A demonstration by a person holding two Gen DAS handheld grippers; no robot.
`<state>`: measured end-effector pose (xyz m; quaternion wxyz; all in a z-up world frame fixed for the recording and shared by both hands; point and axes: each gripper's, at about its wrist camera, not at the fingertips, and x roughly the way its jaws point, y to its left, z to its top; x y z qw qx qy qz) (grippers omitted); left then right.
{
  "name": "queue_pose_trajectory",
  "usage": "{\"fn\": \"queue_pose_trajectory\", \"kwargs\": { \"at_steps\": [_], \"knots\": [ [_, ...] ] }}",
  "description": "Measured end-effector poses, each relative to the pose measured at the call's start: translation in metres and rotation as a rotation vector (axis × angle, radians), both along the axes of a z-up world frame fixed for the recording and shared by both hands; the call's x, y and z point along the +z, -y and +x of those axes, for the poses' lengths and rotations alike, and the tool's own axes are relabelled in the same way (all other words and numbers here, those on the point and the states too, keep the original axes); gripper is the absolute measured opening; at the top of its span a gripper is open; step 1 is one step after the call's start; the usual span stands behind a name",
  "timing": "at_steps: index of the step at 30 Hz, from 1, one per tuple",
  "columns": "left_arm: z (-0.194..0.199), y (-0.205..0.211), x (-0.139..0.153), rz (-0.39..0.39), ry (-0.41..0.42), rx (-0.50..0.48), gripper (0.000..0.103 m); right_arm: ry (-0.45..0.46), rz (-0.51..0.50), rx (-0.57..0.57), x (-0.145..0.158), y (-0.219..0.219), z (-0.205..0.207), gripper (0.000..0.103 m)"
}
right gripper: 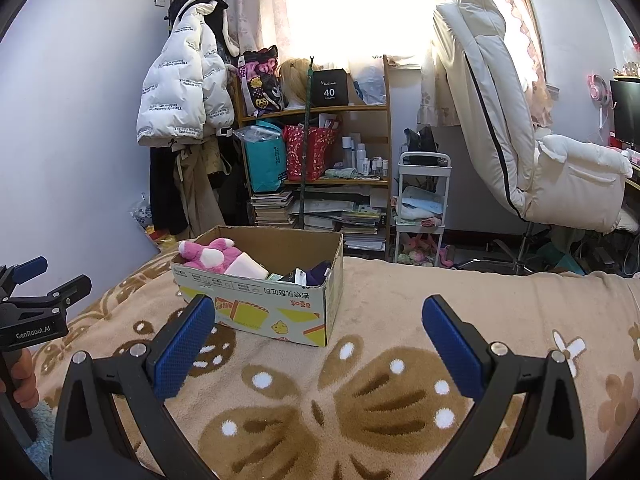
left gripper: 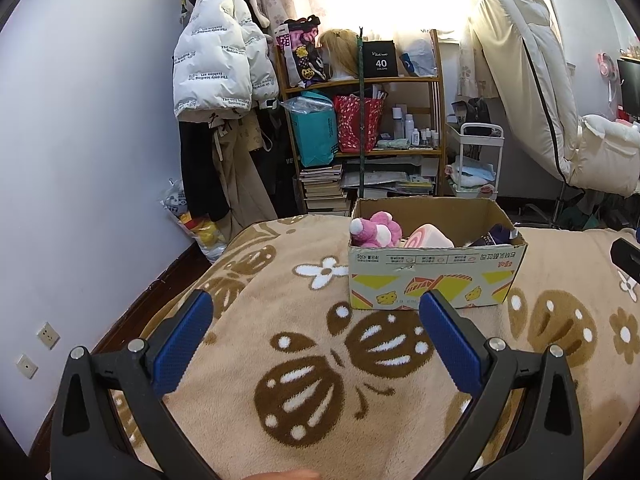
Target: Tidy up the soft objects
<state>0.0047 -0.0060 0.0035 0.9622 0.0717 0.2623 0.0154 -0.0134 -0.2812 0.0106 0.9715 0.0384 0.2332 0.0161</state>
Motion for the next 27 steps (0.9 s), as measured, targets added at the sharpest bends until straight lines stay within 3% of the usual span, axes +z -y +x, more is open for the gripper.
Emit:
{"fn": "queue_pose_trajectory", "kwargs": {
  "at_steps": [27],
  "knots": [
    [-0.0001, 0.0033, -0.0008, 0.001, -0.002, -0.005, 0.101, -0.006, -0.003, -0.003, -0.0039, 0.0014, -0.0011, 0.103]
  ]
}}
